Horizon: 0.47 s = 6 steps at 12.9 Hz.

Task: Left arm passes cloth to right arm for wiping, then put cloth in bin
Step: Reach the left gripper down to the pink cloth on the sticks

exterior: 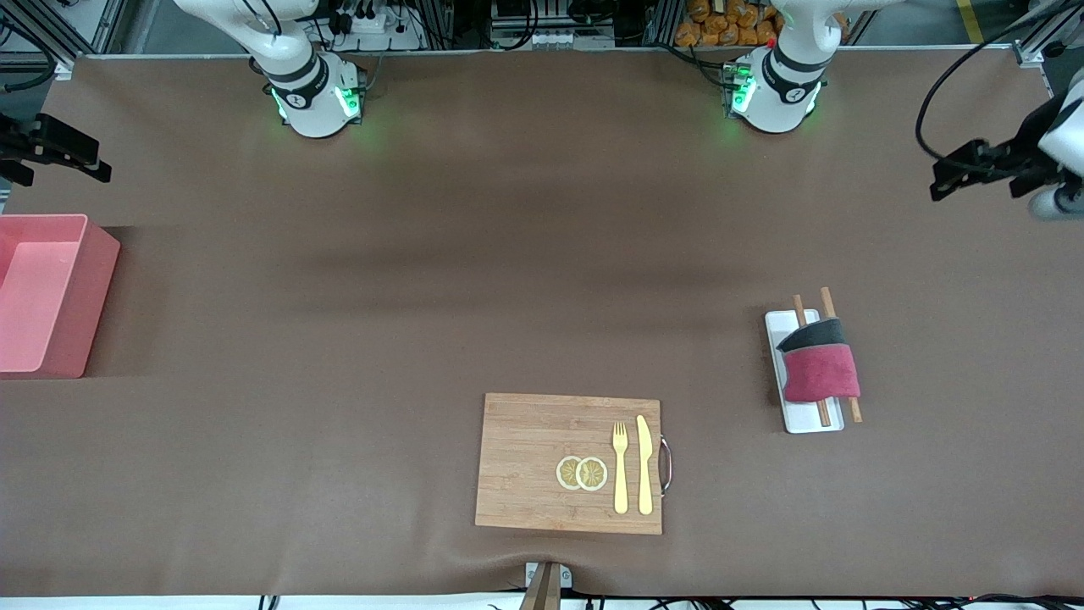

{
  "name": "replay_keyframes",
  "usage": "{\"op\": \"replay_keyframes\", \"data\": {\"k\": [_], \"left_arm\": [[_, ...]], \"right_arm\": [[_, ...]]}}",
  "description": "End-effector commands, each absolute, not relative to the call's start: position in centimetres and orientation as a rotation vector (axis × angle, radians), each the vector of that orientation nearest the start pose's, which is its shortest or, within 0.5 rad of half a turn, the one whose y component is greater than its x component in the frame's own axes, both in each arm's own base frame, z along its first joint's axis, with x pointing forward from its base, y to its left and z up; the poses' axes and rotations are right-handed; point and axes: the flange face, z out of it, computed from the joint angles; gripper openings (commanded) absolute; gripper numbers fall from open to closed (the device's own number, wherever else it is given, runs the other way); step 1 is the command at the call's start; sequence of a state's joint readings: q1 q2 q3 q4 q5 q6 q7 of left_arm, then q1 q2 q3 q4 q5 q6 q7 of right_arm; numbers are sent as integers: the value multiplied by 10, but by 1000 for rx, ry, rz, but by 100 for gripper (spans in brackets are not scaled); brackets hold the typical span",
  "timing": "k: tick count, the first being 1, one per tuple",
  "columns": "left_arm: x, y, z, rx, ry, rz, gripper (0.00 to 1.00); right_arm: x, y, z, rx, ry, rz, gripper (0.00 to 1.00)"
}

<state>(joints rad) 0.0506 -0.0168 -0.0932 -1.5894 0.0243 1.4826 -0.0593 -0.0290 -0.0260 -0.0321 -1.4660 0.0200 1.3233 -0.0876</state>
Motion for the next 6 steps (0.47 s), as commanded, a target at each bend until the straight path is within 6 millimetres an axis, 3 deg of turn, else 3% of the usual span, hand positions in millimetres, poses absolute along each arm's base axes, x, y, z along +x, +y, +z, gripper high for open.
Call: {"op": "replay_keyframes", "data": {"k": [1, 2, 5, 6], "left_arm": [[547, -19, 566, -3100, -18, 93, 100], [553, -14, 550, -3102, -29, 69, 100], [582, -6, 478, -3115, -42, 22, 100], [593, -5, 456, -3119, -42, 31, 96]], "right_arm": [[517, -32, 668, -3093, -50, 173, 100], [517, -31, 668, -3093, -53, 173, 100], [517, -32, 668, -3093, -50, 173, 100], [517, -31, 668, -3093, -53, 173, 100]]}}
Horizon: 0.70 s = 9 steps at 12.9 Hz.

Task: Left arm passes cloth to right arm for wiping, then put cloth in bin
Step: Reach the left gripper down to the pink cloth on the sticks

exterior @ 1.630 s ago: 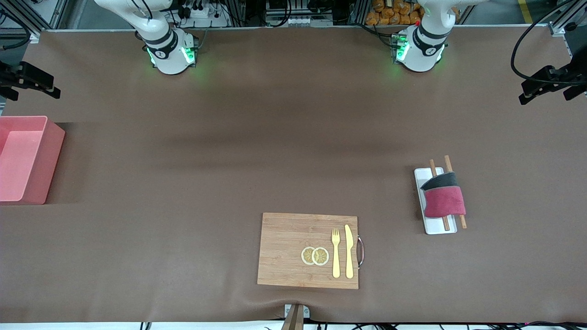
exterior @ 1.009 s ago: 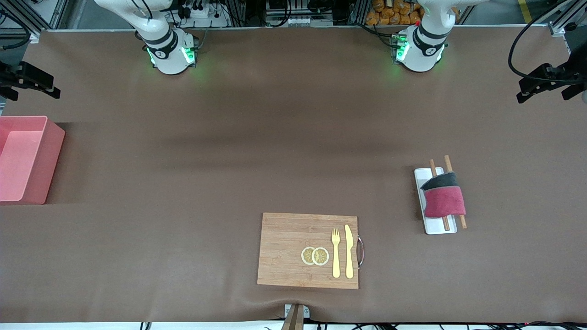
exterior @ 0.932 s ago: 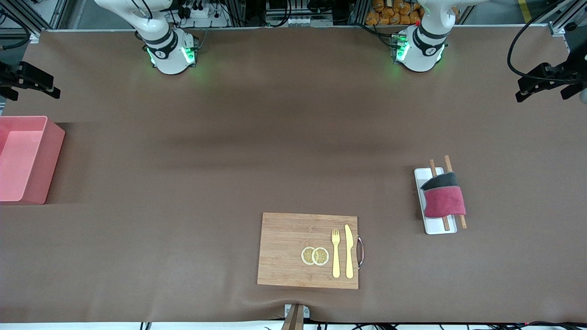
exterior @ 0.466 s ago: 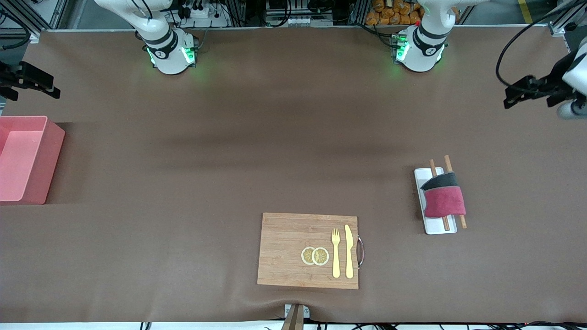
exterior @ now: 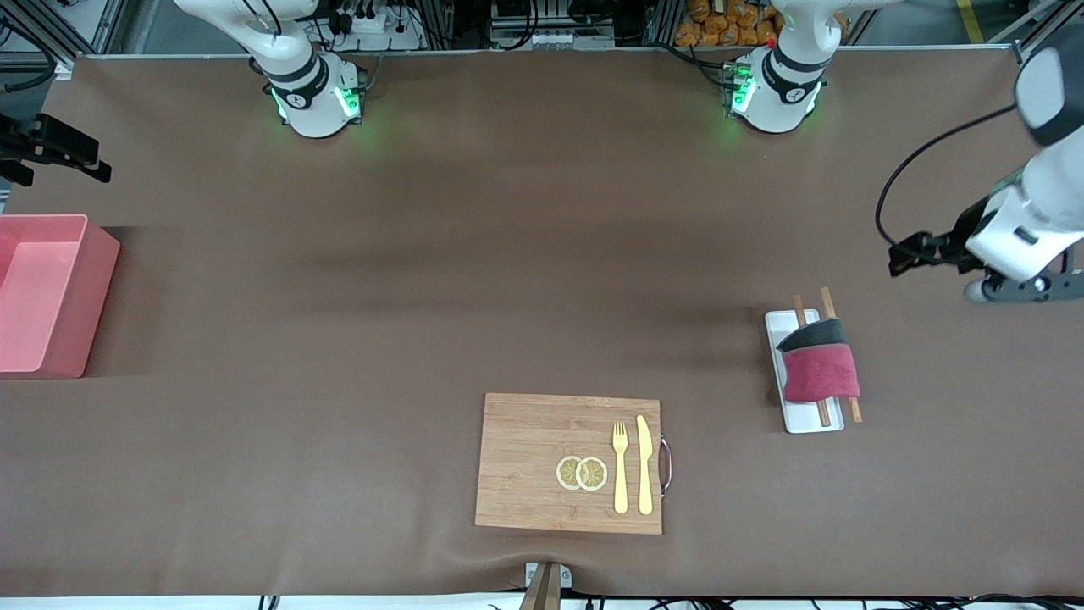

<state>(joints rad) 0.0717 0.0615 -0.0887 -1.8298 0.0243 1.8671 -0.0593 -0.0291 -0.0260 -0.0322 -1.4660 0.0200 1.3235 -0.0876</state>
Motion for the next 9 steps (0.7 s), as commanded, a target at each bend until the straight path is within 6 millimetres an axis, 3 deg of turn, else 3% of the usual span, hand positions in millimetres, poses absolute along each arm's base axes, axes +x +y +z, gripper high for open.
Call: {"op": "replay_keyframes", "data": {"k": [1, 3, 6, 9], "left_arm": [[601, -6, 437, -3123, -39, 36, 86], [612, -7, 405, -3130, -33, 55, 76], [622, -11, 370, -3136, -30, 72, 74], [630, -18, 349, -3143, -31, 48, 74]], "right_arm": [[517, -31, 668, -3093, -53, 173, 100], [517, -31, 668, -3093, -53, 173, 100], [517, -31, 668, -3093, -53, 173, 100], [517, -31, 668, -3093, -53, 173, 100]]}}
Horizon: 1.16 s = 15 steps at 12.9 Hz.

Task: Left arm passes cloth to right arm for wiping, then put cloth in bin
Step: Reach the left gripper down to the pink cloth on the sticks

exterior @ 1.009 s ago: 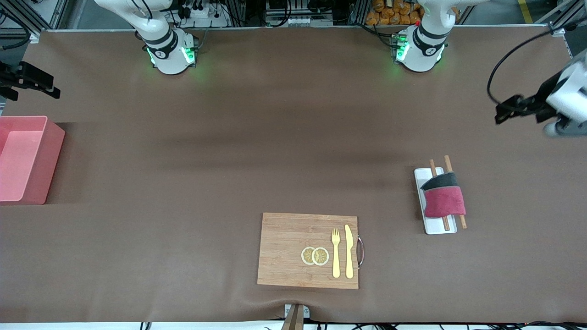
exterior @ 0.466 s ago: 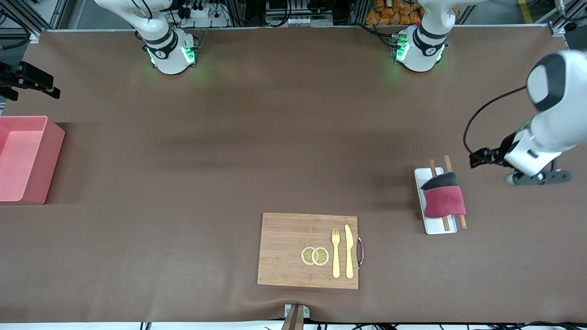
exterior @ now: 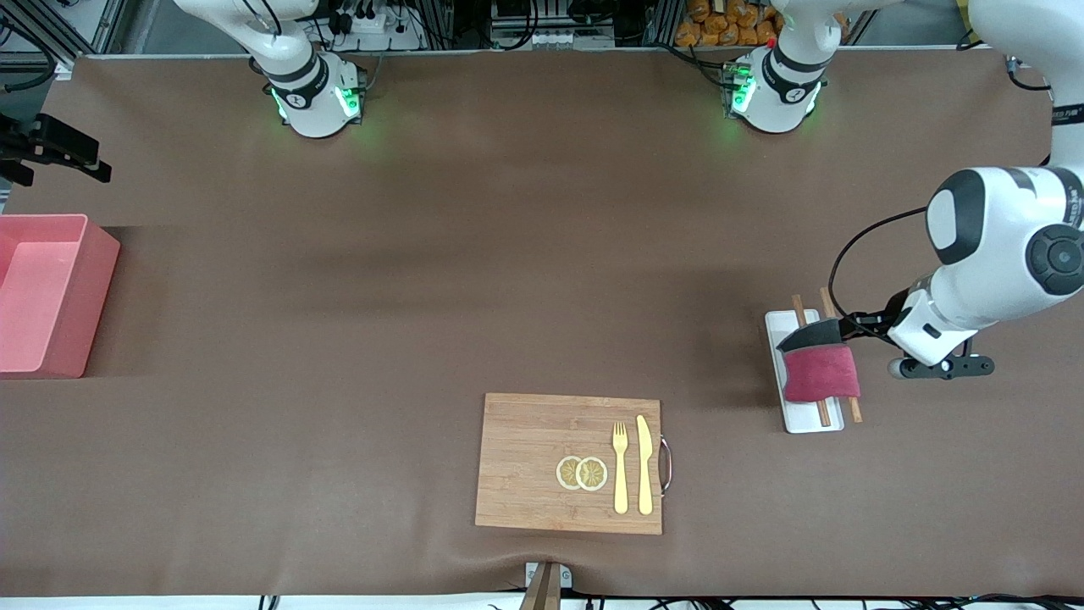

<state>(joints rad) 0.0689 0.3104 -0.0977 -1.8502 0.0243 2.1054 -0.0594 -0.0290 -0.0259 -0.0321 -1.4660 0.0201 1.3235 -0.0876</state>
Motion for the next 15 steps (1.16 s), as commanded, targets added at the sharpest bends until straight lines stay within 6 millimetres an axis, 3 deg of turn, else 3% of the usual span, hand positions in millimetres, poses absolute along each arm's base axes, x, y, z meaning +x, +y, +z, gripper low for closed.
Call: {"op": "replay_keyframes", "data": {"k": [1, 3, 6, 12, 15], "left_arm": [[632, -21, 341, -3145, -21, 43, 72], [636, -20, 328, -3148, -33, 29, 69], [637, -18, 322, -3148, -38, 24, 53], [640, -20, 309, -3153, -34, 19, 47], [641, -21, 307, -3153, -32, 14, 34]], "right_arm": [[517, -31, 668, -3093, -53, 173, 100], [517, -31, 668, -3093, -53, 173, 100], [517, -31, 668, -3093, -53, 173, 100], [517, -31, 668, -3093, -53, 173, 100], [517, -31, 668, -3093, -53, 173, 100]]}}
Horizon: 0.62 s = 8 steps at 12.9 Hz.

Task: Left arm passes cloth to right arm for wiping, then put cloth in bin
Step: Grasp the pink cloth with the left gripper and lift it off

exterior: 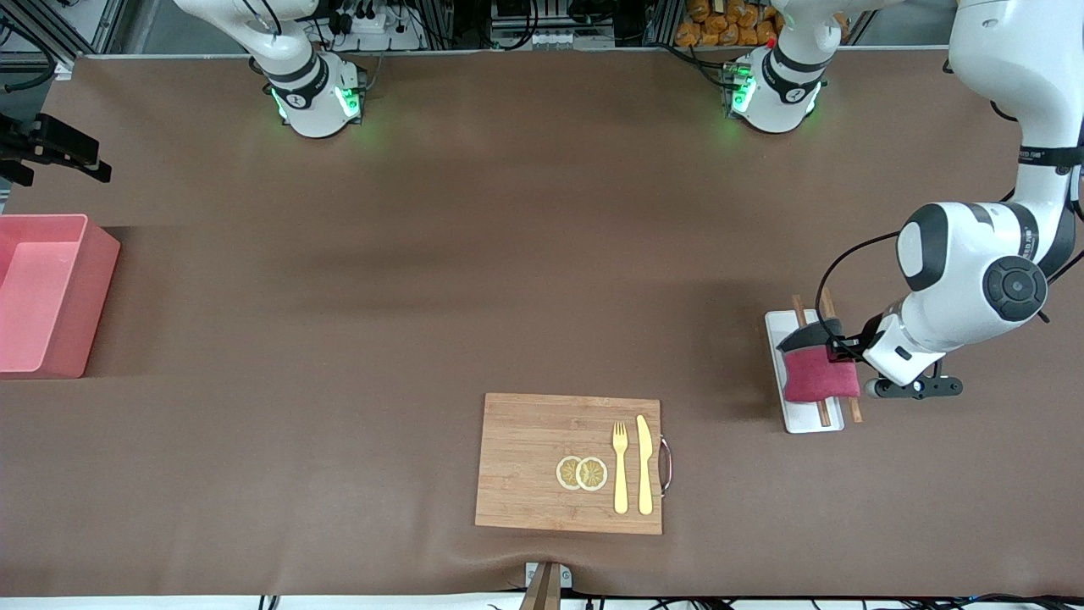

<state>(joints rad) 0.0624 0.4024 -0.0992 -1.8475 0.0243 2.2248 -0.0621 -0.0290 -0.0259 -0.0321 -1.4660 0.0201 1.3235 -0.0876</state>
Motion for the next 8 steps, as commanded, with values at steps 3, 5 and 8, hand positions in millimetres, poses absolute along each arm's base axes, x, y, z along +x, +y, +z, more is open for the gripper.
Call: {"op": "replay_keyframes", "data": {"k": [3, 5, 8], "left_arm": [[643, -22, 310, -3154, -32, 7, 27], [643, -22, 310, -3154, -32, 7, 24], [643, -22, 309, -3153, -31, 7, 8]], "right_arm": [[517, -31, 668, -3093, -53, 173, 100], [517, -30, 668, -3093, -55, 173, 100], [518, -30, 668, -3094, -55, 171, 100]]}}
